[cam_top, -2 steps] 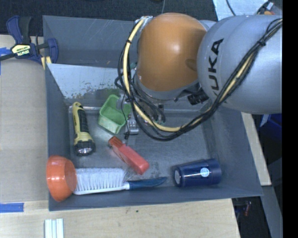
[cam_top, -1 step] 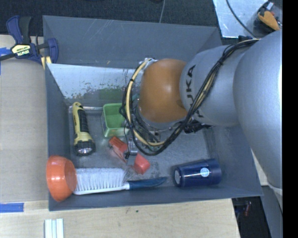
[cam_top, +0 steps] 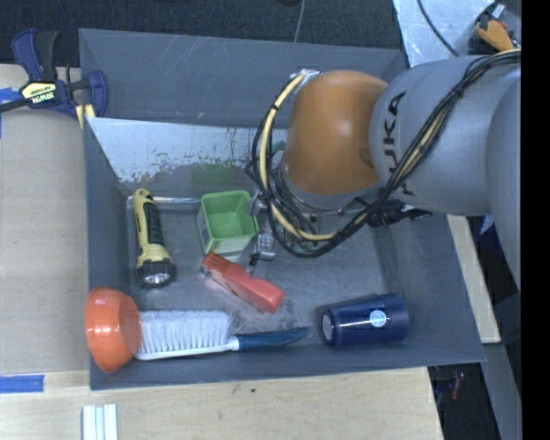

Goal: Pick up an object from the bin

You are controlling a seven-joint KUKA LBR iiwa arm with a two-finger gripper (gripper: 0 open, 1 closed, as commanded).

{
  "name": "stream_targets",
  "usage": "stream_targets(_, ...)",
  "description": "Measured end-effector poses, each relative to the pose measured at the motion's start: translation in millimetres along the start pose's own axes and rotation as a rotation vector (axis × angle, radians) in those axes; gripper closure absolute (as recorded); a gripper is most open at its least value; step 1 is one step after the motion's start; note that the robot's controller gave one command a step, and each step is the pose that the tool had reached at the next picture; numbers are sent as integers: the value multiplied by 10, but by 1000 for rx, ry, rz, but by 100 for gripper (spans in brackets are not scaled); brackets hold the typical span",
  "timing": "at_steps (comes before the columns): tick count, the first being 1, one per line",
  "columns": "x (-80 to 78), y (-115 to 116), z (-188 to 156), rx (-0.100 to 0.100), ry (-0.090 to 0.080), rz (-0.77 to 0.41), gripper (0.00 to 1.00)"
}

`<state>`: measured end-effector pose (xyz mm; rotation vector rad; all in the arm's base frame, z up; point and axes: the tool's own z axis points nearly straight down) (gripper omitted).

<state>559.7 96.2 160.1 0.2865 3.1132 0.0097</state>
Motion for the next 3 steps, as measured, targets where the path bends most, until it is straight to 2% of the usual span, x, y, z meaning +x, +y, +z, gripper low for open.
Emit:
stream_targets(1, 315, 30, 597, 4, 12, 43, 0)
stream_targets(2, 252, 280, 888, -5, -18, -17, 0)
stream_targets(3, 400, 168, 861, -2, -3, 112, 100)
